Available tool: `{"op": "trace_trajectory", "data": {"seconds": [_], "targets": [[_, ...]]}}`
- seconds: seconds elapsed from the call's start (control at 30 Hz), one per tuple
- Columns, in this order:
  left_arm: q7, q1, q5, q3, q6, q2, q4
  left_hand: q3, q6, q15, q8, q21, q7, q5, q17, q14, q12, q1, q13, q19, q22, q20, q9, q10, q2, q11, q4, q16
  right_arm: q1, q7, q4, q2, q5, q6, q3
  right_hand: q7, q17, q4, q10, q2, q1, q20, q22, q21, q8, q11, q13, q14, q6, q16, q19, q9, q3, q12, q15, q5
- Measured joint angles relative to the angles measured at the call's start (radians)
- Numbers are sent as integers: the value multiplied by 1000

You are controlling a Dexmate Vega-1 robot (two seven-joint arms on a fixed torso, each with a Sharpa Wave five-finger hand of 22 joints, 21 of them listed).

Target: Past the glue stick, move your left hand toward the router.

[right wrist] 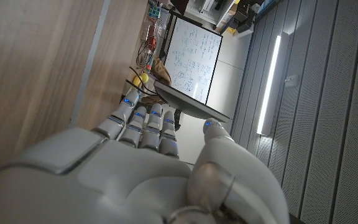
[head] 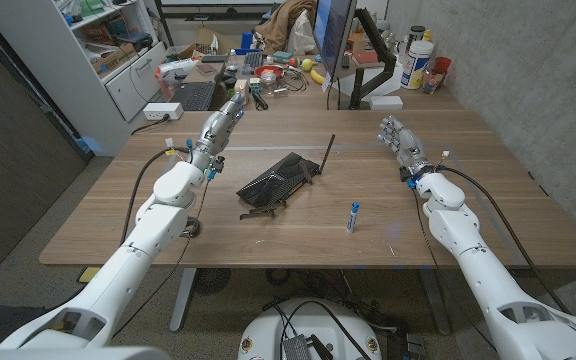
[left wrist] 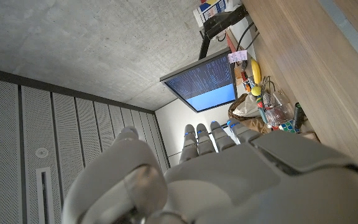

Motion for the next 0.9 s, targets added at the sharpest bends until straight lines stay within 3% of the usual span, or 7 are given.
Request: {"op": "trace_trajectory", "data": {"seconds": [0.9], "targets": [[46, 20, 116, 9, -11, 43, -72, -2, 19, -5, 8, 0, 5, 0, 0, 5, 0, 8, 0, -13, 0, -2, 0, 9, 8, -2, -7, 0, 32, 13, 45, 20, -26, 24, 0, 5, 0, 0, 4, 0, 0, -2, 5, -14, 0, -4, 0, 4, 5, 0, 9, 0, 0, 0, 4, 0]]}}
